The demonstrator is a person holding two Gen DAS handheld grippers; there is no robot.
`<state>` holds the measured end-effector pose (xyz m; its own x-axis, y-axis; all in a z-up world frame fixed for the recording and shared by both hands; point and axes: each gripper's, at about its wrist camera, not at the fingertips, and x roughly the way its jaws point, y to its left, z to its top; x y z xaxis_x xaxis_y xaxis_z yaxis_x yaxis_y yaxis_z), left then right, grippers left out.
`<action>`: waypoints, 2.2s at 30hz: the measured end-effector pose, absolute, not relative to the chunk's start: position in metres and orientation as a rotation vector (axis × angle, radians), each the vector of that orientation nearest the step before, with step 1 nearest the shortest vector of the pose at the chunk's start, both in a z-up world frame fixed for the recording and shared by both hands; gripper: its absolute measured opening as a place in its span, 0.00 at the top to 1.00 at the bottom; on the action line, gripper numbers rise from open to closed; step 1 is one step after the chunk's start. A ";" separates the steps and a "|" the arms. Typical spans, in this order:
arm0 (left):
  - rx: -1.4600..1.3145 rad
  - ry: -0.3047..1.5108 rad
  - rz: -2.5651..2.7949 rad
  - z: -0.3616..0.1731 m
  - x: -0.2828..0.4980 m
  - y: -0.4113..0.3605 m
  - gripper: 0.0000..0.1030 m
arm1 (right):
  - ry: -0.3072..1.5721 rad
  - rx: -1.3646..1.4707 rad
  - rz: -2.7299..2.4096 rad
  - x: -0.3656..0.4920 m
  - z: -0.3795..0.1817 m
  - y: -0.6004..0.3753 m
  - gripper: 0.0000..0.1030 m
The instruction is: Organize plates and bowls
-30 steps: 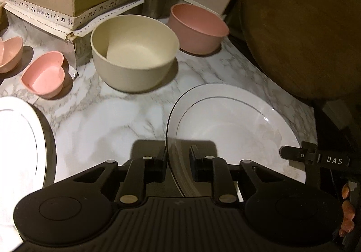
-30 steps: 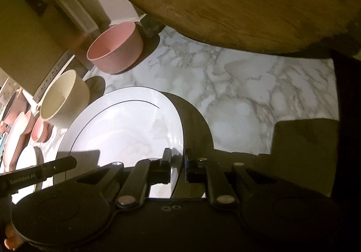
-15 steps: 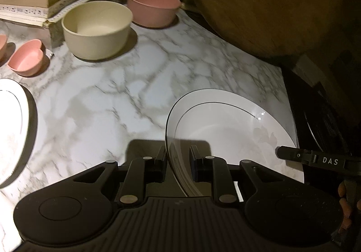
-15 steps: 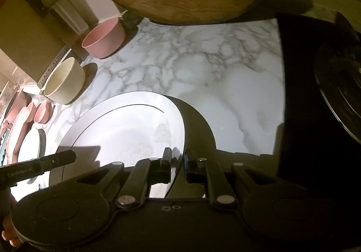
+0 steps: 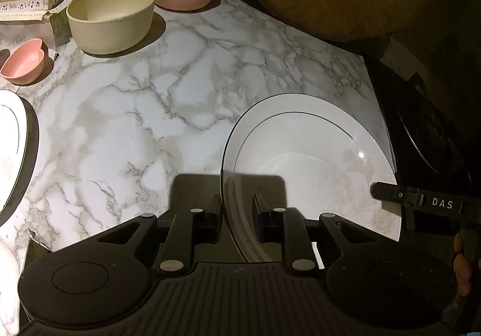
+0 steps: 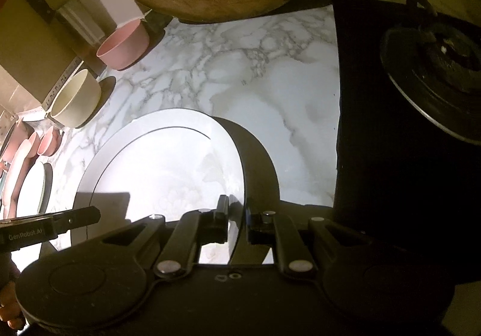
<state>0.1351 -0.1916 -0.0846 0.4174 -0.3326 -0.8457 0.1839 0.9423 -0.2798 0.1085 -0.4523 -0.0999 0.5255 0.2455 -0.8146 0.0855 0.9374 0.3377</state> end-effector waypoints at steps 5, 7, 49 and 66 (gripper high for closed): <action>-0.155 1.102 -0.329 -0.085 0.135 -0.191 0.81 | 1.014 0.366 0.084 0.106 -0.100 -0.450 0.90; -0.145 1.100 -0.313 -0.084 0.134 -0.190 0.81 | 1.015 0.358 0.077 0.106 -0.100 -0.448 0.87; -0.199 0.702 -0.049 0.008 0.057 -0.041 0.22 | 0.677 0.040 0.334 0.083 0.007 -0.266 0.02; -0.264 0.764 0.181 -0.024 0.060 0.039 0.22 | 0.700 -0.068 0.529 0.123 -0.014 -0.159 0.04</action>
